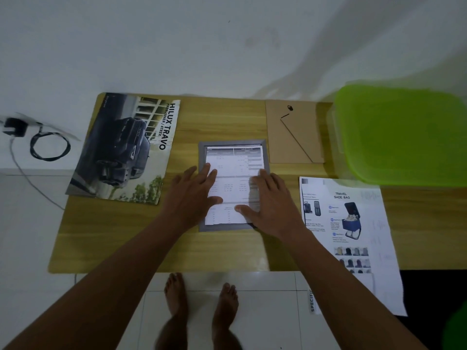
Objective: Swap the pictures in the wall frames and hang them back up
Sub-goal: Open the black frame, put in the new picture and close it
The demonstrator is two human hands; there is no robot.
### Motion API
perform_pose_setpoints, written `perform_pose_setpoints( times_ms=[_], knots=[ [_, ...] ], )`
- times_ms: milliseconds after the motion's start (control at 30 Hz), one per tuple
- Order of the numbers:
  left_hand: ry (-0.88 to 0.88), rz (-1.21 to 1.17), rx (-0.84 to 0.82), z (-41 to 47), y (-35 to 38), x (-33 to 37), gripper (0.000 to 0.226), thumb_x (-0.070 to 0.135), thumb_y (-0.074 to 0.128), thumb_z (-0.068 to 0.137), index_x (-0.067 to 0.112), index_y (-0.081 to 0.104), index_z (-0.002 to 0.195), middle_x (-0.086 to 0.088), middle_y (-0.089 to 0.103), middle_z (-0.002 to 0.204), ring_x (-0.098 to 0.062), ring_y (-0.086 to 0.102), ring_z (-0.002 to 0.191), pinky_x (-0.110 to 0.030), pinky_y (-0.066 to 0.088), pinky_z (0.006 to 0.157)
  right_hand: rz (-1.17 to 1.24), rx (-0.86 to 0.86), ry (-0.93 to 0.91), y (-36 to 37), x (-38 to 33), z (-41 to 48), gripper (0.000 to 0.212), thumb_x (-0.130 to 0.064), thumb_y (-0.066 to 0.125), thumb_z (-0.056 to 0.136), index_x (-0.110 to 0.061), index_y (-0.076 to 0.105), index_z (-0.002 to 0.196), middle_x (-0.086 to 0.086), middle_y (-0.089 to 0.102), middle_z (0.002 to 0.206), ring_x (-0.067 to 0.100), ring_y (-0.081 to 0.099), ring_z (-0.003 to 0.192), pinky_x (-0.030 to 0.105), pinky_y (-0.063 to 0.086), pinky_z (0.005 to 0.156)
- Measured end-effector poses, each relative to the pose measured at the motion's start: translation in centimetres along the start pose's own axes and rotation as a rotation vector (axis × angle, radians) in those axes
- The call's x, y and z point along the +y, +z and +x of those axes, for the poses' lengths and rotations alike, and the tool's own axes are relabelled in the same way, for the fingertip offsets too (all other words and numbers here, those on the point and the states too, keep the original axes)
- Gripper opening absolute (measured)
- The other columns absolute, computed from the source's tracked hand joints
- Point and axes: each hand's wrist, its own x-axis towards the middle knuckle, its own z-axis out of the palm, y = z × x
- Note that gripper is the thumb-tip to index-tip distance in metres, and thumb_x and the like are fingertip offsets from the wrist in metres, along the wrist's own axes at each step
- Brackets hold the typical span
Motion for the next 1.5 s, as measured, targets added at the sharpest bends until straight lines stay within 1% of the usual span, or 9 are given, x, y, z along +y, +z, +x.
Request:
perform_pose_setpoints(
  times_ms=[100,233,833,933,1067,1267,1333,1400,1500],
  knots=[
    [0.034,-0.024,0.011,-0.1,0.1,-0.4,0.071,0.055,0.042,0.095,0.019,0.023,0.153,-0.001,0.017,0.162,-0.025,0.020,0.147,-0.043,0.028,0.114,-0.045,0.025,-0.012,-0.1,-0.1,0.0,0.086,-0.072,0.052,0.085,-0.017,0.037,0.149,0.007,0.030,0.159,0.029,0.023,0.145,0.048,0.029,0.116],
    [0.050,-0.030,0.011,-0.3,0.4,-0.9,0.081,0.066,0.041,0.090,0.014,0.027,0.151,-0.005,0.021,0.160,-0.025,0.024,0.146,-0.044,0.031,0.115,-0.055,0.014,0.004,-0.2,-0.5,0.0,0.085,-0.072,0.048,0.087,-0.019,0.033,0.153,0.006,0.021,0.163,0.030,0.020,0.146,0.048,0.025,0.115],
    [0.075,-0.008,0.023,-0.5,-0.4,-1.4,0.087,0.070,0.042,0.086,0.013,0.030,0.150,-0.009,0.025,0.159,-0.024,0.032,0.142,-0.042,0.037,0.108,-0.031,-0.013,0.024,-0.6,-0.8,0.2,0.085,-0.072,0.053,0.085,-0.023,0.033,0.151,0.002,0.018,0.163,0.028,0.020,0.144,0.047,0.026,0.114],
    [0.015,-0.131,0.073,-0.6,-1.0,-1.3,0.071,0.049,0.047,0.095,0.008,0.027,0.150,-0.015,0.026,0.157,-0.031,0.038,0.138,-0.045,0.041,0.105,0.023,0.038,0.053,-1.5,-0.9,0.9,0.081,-0.075,0.041,0.088,-0.022,0.035,0.150,0.004,0.025,0.161,0.029,0.027,0.141,0.048,0.031,0.113],
    [-0.076,-0.249,0.066,-0.3,-1.0,-2.2,0.054,0.019,0.046,0.098,0.002,0.031,0.147,-0.017,0.030,0.155,-0.035,0.043,0.133,-0.048,0.046,0.098,0.067,0.153,0.164,-3.6,1.5,5.1,0.064,-0.051,0.045,0.099,-0.011,0.034,0.148,0.014,0.032,0.156,0.034,0.032,0.140,0.047,0.035,0.110],
    [-0.040,-0.220,-0.003,-0.1,0.0,-2.2,0.061,0.015,0.045,0.098,0.005,0.021,0.153,-0.011,0.022,0.159,-0.027,0.022,0.146,-0.041,0.036,0.108,-0.072,0.124,0.445,-6.2,6.0,12.2,0.064,-0.033,0.041,0.102,0.002,0.020,0.152,0.022,0.024,0.159,0.038,0.024,0.146,0.048,0.030,0.117],
    [-0.055,-0.242,0.001,0.0,-0.1,-2.4,0.060,0.017,0.044,0.098,0.009,0.021,0.153,-0.010,0.024,0.159,-0.029,0.031,0.142,-0.045,0.046,0.098,-0.106,0.088,0.492,-6.8,6.8,13.3,0.058,-0.035,0.041,0.102,0.002,0.033,0.146,0.021,0.038,0.149,0.037,0.040,0.135,0.045,0.041,0.105],
    [-0.024,-0.220,-0.020,0.2,-0.1,-2.5,0.059,0.016,0.044,0.097,0.007,0.024,0.151,-0.012,0.026,0.157,-0.029,0.025,0.145,-0.046,0.048,0.095,-0.159,0.090,0.470,-7.2,7.3,14.0,0.049,-0.041,0.043,0.100,-0.004,0.053,0.132,0.017,0.051,0.133,0.034,0.049,0.122,0.040,0.045,0.093],
    [-0.018,-0.235,-0.040,0.4,-0.1,-2.7,0.059,0.014,0.047,0.097,0.006,0.026,0.151,-0.013,0.024,0.158,-0.027,0.017,0.148,-0.047,0.044,0.101,-0.124,0.113,0.459,-8.1,7.3,14.3,0.042,-0.037,0.055,0.097,-0.003,0.056,0.122,0.017,0.054,0.126,0.034,0.054,0.117,0.037,0.047,0.087]
  ],
)
